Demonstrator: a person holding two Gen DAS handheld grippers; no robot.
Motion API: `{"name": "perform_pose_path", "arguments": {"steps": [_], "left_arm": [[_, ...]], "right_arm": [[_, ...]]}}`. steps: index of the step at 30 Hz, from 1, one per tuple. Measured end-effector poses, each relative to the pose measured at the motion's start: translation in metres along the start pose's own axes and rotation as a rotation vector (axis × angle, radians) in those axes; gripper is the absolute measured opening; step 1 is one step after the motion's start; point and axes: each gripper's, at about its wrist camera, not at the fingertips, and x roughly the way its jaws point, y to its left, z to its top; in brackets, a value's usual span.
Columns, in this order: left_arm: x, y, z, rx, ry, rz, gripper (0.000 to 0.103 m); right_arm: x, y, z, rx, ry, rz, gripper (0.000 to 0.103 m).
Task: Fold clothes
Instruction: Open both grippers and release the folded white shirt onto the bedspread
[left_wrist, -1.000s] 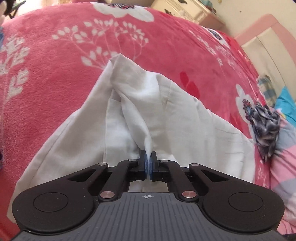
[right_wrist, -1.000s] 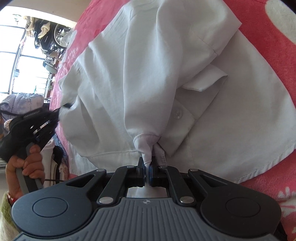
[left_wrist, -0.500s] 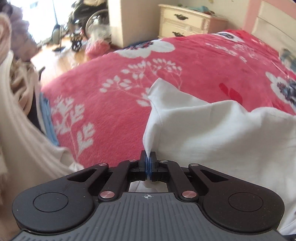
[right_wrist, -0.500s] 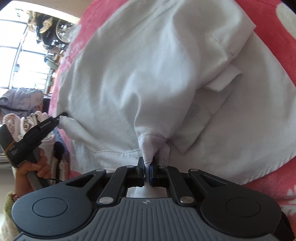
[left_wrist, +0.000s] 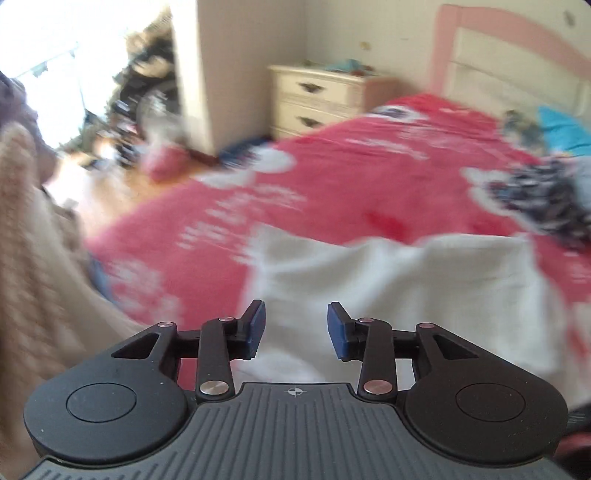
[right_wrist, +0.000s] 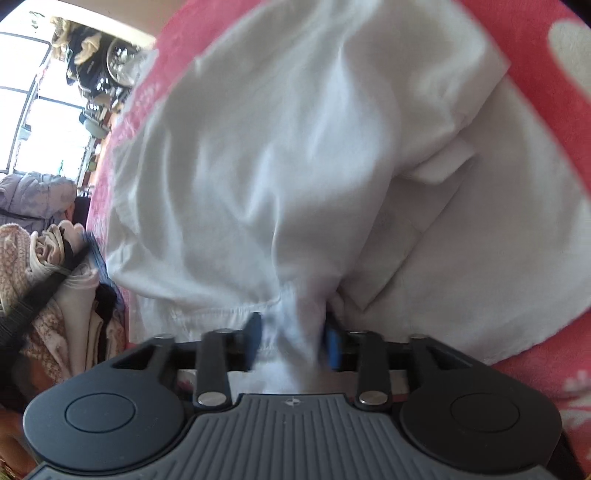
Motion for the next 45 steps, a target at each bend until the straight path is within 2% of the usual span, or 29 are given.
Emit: {"name": "perform_pose_path", "arguments": {"steps": [3, 6, 9, 11, 13, 15, 21, 23, 25, 27, 29, 30, 33, 38, 40, 42, 44, 45], "left_arm": [[0.029, -0.037, -0.023, 0.056, 0.126, -0.101, 0.037], [0.055, -0.058, -0.043, 0.119, 0.227, -0.13, 0.037], [0.07, -0.068, -0.057, 0.185, 0.312, -0.185, 0.037], [0.069, -0.072, -0.06, 0.233, 0.298, -0.182, 0.038], [0.071, -0.07, -0.062, 0.235, 0.297, -0.184, 0.039], [0.071, -0.068, -0.064, 0.233, 0.296, -0.187, 0.039], [0.066, -0.073, -0.066, 0.279, 0.282, -0.168, 0.039], [0.065, -0.071, -0.066, 0.282, 0.286, -0.164, 0.039], [0.065, -0.068, -0.065, 0.275, 0.294, -0.166, 0.039], [0.067, -0.068, -0.063, 0.274, 0.301, -0.167, 0.039], [0.067, -0.069, -0.063, 0.289, 0.304, -0.162, 0.039], [0.067, -0.07, -0.064, 0.299, 0.303, -0.16, 0.039], [0.069, -0.073, -0.067, 0.312, 0.295, -0.154, 0.039], [0.069, -0.073, -0.068, 0.321, 0.296, -0.151, 0.04], [0.07, -0.073, -0.068, 0.316, 0.297, -0.152, 0.04], [0.07, -0.073, -0.068, 0.312, 0.298, -0.151, 0.04], [0.07, -0.073, -0.068, 0.31, 0.298, -0.152, 0.04], [0.07, -0.073, -0.068, 0.307, 0.299, -0.153, 0.04]], "right_arm": [[-0.037, -0.006, 0.006, -0.003, -0.126, -0.058, 0.043], [-0.069, -0.03, 0.025, 0.035, -0.23, -0.105, 0.043], [-0.074, -0.06, 0.057, 0.112, -0.288, -0.121, 0.043], [-0.065, -0.08, 0.078, 0.156, -0.292, -0.102, 0.042], [-0.053, -0.098, 0.098, 0.187, -0.276, -0.072, 0.027], [-0.037, -0.106, 0.107, 0.191, -0.228, -0.071, 0.002], [-0.063, -0.103, 0.082, 0.11, -0.277, -0.082, 0.001], [-0.057, -0.117, 0.077, 0.135, -0.248, -0.121, 0.001], [-0.051, -0.13, 0.077, 0.176, -0.227, -0.123, 0.001], [-0.059, -0.133, 0.08, 0.191, -0.256, -0.099, 0.011], [-0.076, -0.127, 0.082, 0.162, -0.337, -0.123, 0.022], [-0.084, -0.122, 0.084, 0.138, -0.378, -0.137, 0.022], [-0.089, -0.103, 0.108, 0.027, -0.447, -0.146, 0.022], [-0.044, -0.077, 0.176, -0.115, -0.45, -0.093, 0.021], [-0.018, -0.083, 0.2, -0.086, -0.411, -0.105, 0.019], [-0.006, -0.095, 0.214, -0.033, -0.412, -0.163, 0.006], [-0.018, -0.098, 0.217, 0.012, -0.478, -0.156, 0.009], [-0.027, -0.092, 0.215, 0.005, -0.529, -0.184, 0.011]]}}
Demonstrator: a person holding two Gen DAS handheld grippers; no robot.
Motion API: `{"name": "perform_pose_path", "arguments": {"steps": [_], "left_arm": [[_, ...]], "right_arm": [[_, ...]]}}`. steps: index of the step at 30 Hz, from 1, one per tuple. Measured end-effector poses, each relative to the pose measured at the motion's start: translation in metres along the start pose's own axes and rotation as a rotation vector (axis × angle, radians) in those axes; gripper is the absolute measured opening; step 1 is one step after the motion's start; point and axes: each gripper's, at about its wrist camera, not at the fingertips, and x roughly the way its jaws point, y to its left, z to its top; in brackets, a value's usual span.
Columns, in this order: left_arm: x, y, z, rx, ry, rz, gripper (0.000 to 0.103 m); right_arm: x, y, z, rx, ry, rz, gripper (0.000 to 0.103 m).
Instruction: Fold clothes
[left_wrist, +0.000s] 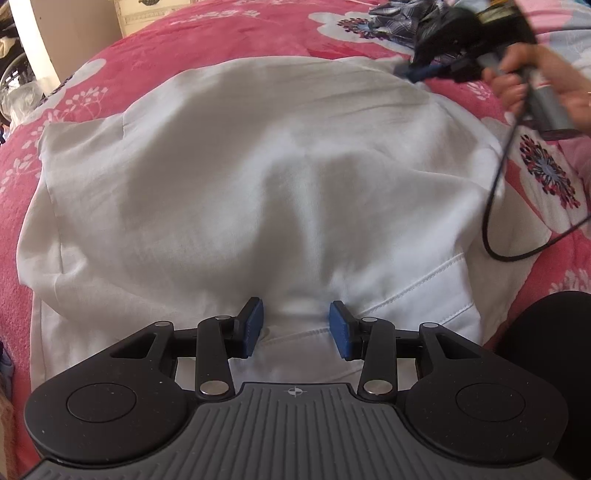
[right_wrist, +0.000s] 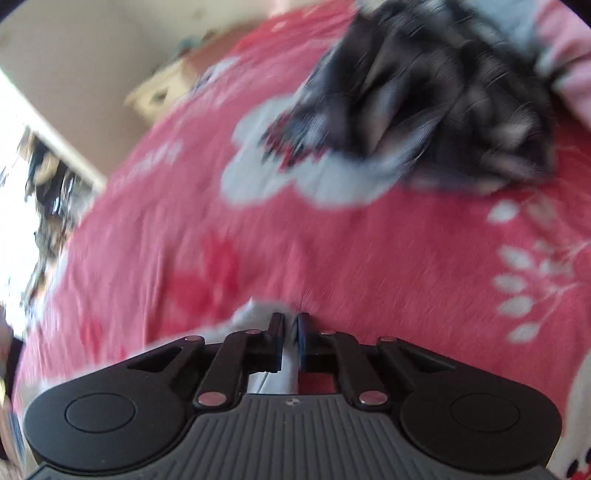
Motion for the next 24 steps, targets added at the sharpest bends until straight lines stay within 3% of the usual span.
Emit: {"name": "perform_pose_path", "arguments": {"steps": [2, 4, 7, 11, 13, 15, 17, 20, 24], "left_arm": [[0.0, 0.002, 0.0, -0.011, 0.0, -0.009, 0.04], [0.001, 0.004, -0.001, -0.031, -0.003, -0.022, 0.041], [0.001, 0.009, -0.002, -0.069, -0.011, -0.044, 0.041], [0.0, 0.015, -0.003, -0.12, -0.022, -0.07, 0.042], [-0.002, 0.022, -0.003, -0.161, -0.027, -0.086, 0.042], [-0.006, 0.03, -0.006, -0.23, -0.028, -0.104, 0.042], [-0.014, 0.041, -0.011, -0.309, -0.027, -0.125, 0.042], [-0.034, 0.055, -0.023, -0.394, -0.05, -0.151, 0.046], [-0.065, 0.077, -0.037, -0.491, -0.122, -0.172, 0.051]], "right_arm": [[-0.022, 0.014, 0.002, -0.079, -0.087, -0.024, 0.013], [-0.036, 0.034, 0.0, -0.16, -0.096, 0.028, 0.013], [-0.041, 0.073, -0.01, -0.314, -0.036, 0.137, 0.015], [0.001, 0.126, -0.036, -0.475, 0.16, 0.214, 0.023], [0.025, 0.136, -0.045, -0.481, 0.217, 0.145, 0.022], [0.03, 0.136, -0.042, -0.415, 0.21, 0.102, 0.021], [0.007, 0.139, -0.037, -0.368, 0.175, 0.132, 0.024], [-0.041, 0.156, -0.043, -0.461, 0.114, 0.184, 0.024], [-0.079, 0.196, -0.068, -0.626, 0.2, 0.268, 0.024]]}}
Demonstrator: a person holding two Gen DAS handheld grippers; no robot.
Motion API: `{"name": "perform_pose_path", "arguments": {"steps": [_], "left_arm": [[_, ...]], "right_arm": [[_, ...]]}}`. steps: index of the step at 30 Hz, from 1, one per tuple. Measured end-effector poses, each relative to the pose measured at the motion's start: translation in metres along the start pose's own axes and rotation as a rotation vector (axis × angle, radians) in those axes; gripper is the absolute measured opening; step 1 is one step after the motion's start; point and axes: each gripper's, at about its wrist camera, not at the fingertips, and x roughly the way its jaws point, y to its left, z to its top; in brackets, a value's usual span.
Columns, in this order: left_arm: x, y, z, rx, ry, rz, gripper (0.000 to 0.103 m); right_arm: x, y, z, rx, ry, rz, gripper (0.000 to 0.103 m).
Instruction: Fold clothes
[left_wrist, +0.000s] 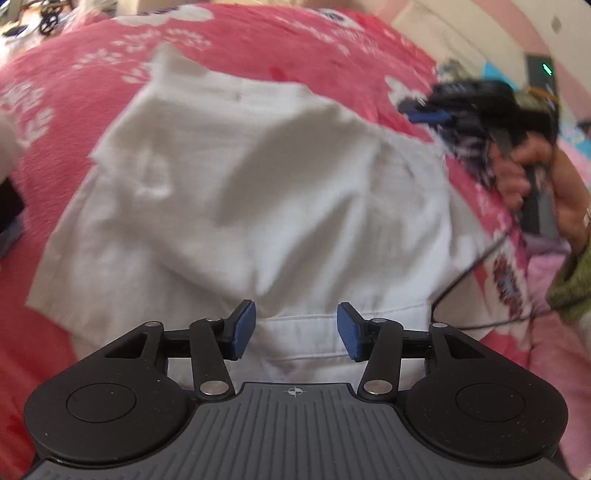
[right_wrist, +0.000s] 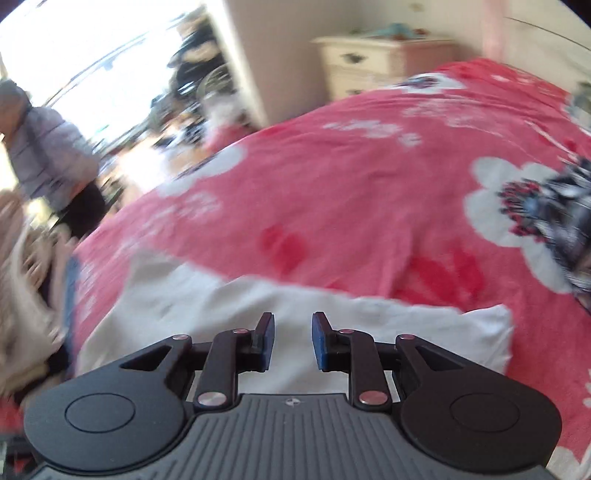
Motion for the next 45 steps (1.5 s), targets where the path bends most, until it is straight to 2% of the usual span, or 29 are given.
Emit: {"name": "perform_pose_path", "arguments": {"steps": [2, 5, 10, 11, 12, 16, 19, 23, 26, 29, 30, 31, 32, 33, 34, 40, 42, 45], "left_arm": [[-0.014, 0.009, 0.004, -0.022, -0.039, 0.029, 0.053], [-0.026, 0.027, 0.01, -0.039, -0.094, 0.094, 0.059], [-0.02, 0.048, 0.026, 0.007, -0.126, 0.26, 0.069], [-0.018, 0.053, 0.028, 0.018, -0.121, 0.273, 0.071], [-0.015, 0.057, 0.03, 0.026, -0.109, 0.276, 0.075], [-0.004, 0.068, 0.035, 0.027, -0.092, 0.285, 0.077], [-0.001, 0.078, 0.037, -0.004, -0.083, 0.285, 0.077], [0.005, 0.09, 0.037, -0.047, -0.053, 0.29, 0.075], [0.011, 0.096, 0.038, -0.073, -0.014, 0.299, 0.066], [0.014, 0.097, 0.038, -0.074, -0.007, 0.315, 0.053], [0.014, 0.097, 0.038, -0.071, -0.01, 0.316, 0.046], [0.014, 0.097, 0.038, -0.068, -0.014, 0.315, 0.032], [0.013, 0.097, 0.038, -0.066, -0.017, 0.302, 0.024], [0.013, 0.096, 0.038, -0.06, -0.022, 0.279, 0.008], [0.011, 0.093, 0.038, -0.042, -0.036, 0.264, 0.004], [-0.008, 0.054, 0.033, 0.151, -0.167, 0.175, 0.001], [-0.008, 0.042, 0.032, 0.173, -0.186, 0.124, 0.001], [-0.007, 0.028, 0.031, 0.196, -0.201, 0.079, 0.0]], "right_arm": [[0.003, 0.029, -0.004, -0.061, 0.049, 0.039, 0.026], [0.021, 0.063, -0.009, -0.058, 0.114, 0.101, 0.031], [0.057, 0.101, -0.007, 0.045, 0.201, 0.201, 0.045], [0.066, 0.104, -0.006, 0.08, 0.217, 0.214, 0.052], [0.074, 0.108, -0.003, 0.115, 0.232, 0.229, 0.055], [0.109, 0.121, 0.006, 0.226, 0.287, 0.277, 0.06], [0.131, 0.136, 0.013, 0.236, 0.33, 0.273, 0.063], [0.158, 0.161, 0.017, 0.195, 0.398, 0.216, 0.065], [0.173, 0.174, 0.017, 0.162, 0.439, 0.162, 0.066], [0.18, 0.184, 0.017, 0.138, 0.461, 0.127, 0.072], [0.182, 0.187, 0.017, 0.128, 0.467, 0.117, 0.074], [0.183, 0.191, 0.017, 0.115, 0.472, 0.105, 0.075], [0.184, 0.195, 0.017, 0.1, 0.477, 0.092, 0.076], [0.185, 0.199, 0.017, 0.08, 0.48, 0.078, 0.076], [0.185, 0.203, 0.016, 0.056, 0.483, 0.065, 0.076], [0.187, 0.222, 0.008, -0.094, 0.49, 0.011, 0.075], [0.187, 0.225, 0.006, -0.142, 0.49, -0.003, 0.071], [0.185, 0.223, 0.006, -0.172, 0.481, -0.016, 0.057]]}}
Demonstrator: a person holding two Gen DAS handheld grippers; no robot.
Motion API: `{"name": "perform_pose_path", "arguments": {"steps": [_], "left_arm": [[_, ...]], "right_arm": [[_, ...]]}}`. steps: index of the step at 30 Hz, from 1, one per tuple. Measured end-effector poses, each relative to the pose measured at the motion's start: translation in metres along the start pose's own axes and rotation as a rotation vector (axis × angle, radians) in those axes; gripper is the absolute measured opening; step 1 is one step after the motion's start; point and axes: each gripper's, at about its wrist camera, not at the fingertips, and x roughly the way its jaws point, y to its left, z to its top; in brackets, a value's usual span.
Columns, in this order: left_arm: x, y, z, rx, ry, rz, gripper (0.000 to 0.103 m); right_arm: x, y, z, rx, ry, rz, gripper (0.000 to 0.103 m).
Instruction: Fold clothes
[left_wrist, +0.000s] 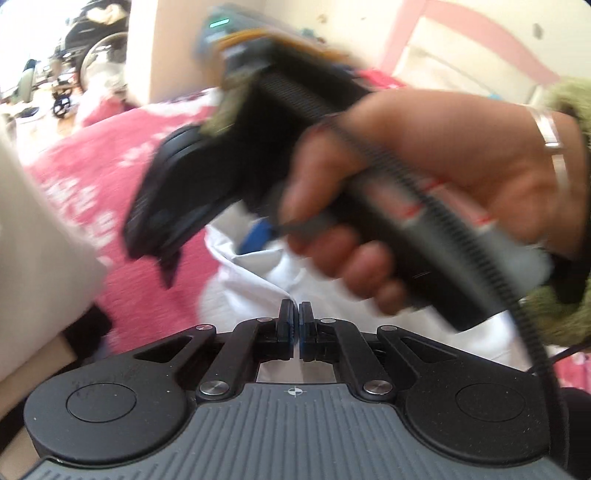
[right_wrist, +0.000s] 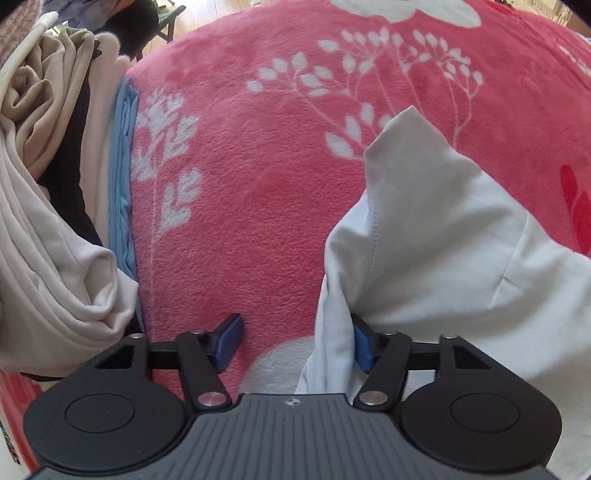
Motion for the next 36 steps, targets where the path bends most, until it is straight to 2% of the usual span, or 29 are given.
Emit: {"name": "perform_pose_path", "arguments": {"steps": [1, 3, 5, 6, 13, 19, 24, 28, 36], "left_arm": [[0.0, -0.004, 0.0, 0.009, -0.002, -0.008, 0.0], [0.003, -0.009, 0.0, 0.012, -0.007, -0.016, 0.0], [0.004, -0.009, -0.001, 0.005, -0.014, -0.026, 0.0], [0.004, -0.009, -0.001, 0.001, -0.017, -0.029, 0.0], [0.0, -0.018, 0.005, -0.007, -0.048, -0.093, 0.0], [-0.013, -0.051, 0.002, 0.028, -0.074, -0.192, 0.0], [-0.014, -0.086, 0.013, 0.073, -0.075, -0.279, 0.0], [-0.002, -0.121, 0.022, 0.122, -0.062, -0.342, 0.0], [0.034, -0.207, 0.018, 0.229, 0.027, -0.448, 0.0]], "right_arm": [[-0.001, -0.003, -0.001, 0.002, -0.005, 0.0, 0.054], [-0.005, -0.011, -0.002, 0.013, -0.017, -0.003, 0.038], [-0.009, -0.025, -0.004, 0.048, -0.037, 0.016, 0.011], [-0.011, -0.034, -0.005, 0.073, -0.049, 0.035, 0.006], [-0.051, -0.088, -0.038, 0.255, -0.177, 0.192, 0.004], [-0.105, -0.126, -0.076, 0.32, -0.313, 0.258, 0.004], [-0.135, -0.162, -0.106, 0.369, -0.41, 0.255, 0.004], [-0.16, -0.201, -0.138, 0.41, -0.468, 0.221, 0.004], [-0.151, -0.284, -0.192, 0.546, -0.474, 0.212, 0.004]]}}
